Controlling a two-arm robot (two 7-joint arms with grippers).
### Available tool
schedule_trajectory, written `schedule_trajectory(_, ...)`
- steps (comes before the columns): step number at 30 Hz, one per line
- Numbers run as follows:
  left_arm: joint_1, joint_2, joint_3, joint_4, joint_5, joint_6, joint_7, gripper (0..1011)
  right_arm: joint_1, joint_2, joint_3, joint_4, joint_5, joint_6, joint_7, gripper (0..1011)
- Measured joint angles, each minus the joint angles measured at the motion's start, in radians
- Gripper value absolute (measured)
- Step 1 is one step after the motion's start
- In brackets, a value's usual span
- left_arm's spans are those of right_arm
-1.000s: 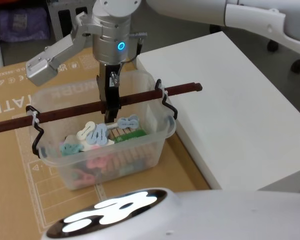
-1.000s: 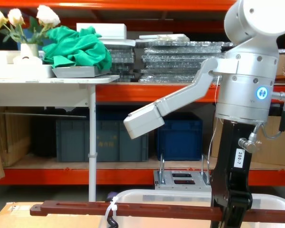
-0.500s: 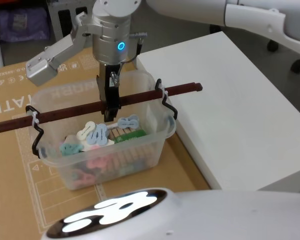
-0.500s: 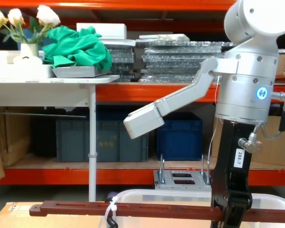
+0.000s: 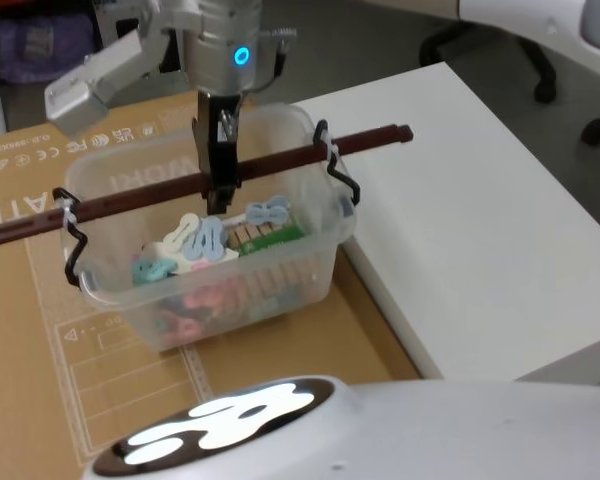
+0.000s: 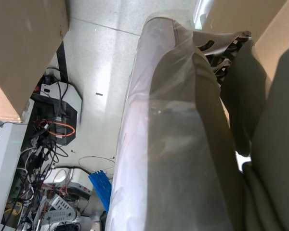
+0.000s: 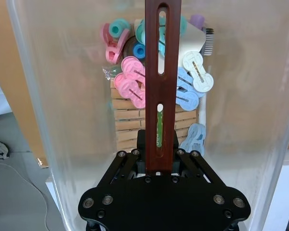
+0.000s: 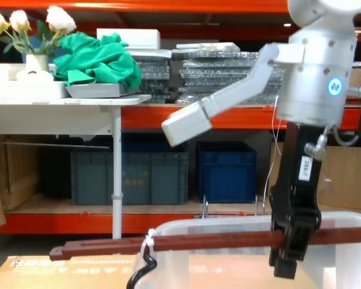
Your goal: Use one hand to grasp the basket and place it at the designated location.
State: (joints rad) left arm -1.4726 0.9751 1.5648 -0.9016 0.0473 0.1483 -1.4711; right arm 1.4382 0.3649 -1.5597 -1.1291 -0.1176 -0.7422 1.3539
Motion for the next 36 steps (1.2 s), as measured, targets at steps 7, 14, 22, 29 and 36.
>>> schedule_trajectory(7, 0.000, 0.000, 0.000, 0.000, 0.000, 0.000, 0.000, 0, 0.034, 0.010, 0.015, -0.017, 0.042, 0.008, 0.023, 227)
schedule_trajectory(14, 0.000, 0.000, 0.000, 0.000, 0.000, 0.000, 0.000, 0, 0.066, 0.034, 0.042, -0.038, 0.066, 0.037, 0.028, 227)
schedule_trajectory(22, 0.000, 0.000, 0.000, 0.000, 0.000, 0.000, 0.000, 0, 0.094, 0.075, 0.077, -0.076, 0.053, 0.094, 0.009, 227)
schedule_trajectory(29, 0.000, 0.000, 0.000, 0.000, 0.000, 0.000, 0.000, 0, 0.112, 0.121, 0.109, -0.111, 0.036, 0.136, 0.000, 227)
schedule_trajectory(36, 0.000, 0.000, 0.000, 0.000, 0.000, 0.000, 0.000, 0, 0.127, 0.186, 0.145, -0.153, 0.024, 0.179, -0.003, 227)
